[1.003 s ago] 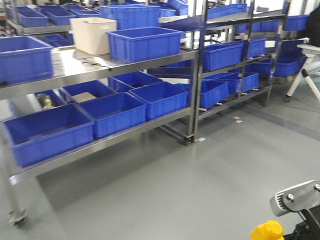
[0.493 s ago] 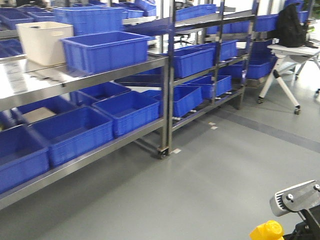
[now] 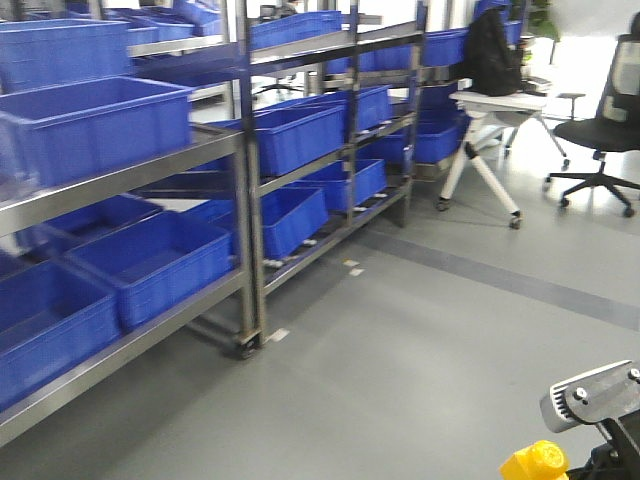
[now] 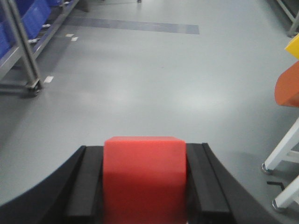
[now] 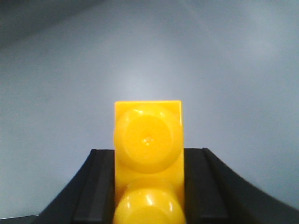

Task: Pick red and yellow blocks into blue bin
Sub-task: 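Drive the base to the large blue bin holding both blocks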

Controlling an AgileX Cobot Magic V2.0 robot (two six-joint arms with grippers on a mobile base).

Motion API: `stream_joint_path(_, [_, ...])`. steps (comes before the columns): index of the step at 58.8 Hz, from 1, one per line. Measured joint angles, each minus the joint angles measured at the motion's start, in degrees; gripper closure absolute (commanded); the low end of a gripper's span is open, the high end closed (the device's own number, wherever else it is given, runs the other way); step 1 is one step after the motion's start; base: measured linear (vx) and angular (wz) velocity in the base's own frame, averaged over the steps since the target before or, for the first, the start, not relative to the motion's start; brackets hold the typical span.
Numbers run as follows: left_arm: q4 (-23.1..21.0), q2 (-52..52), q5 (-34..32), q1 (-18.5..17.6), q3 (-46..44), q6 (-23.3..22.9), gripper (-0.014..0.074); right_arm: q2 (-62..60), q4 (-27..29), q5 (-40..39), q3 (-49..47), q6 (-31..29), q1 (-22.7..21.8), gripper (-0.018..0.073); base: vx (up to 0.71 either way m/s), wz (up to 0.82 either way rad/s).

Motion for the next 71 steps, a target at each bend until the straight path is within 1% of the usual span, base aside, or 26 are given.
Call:
stream_joint_path(29, [0.00, 0.00, 0.00, 0.00, 0.00, 0.00, 0.0362, 0.00, 0.00, 0.00, 0.00, 0.00, 0.00, 0.0328, 0.47, -0.25])
stream_joint_path(71, [0.00, 0.00, 0.00, 0.00, 0.00, 0.00, 0.0362, 0.00, 0.00, 0.00, 0.00, 0.00, 0.00, 0.0328, 0.49, -0.11])
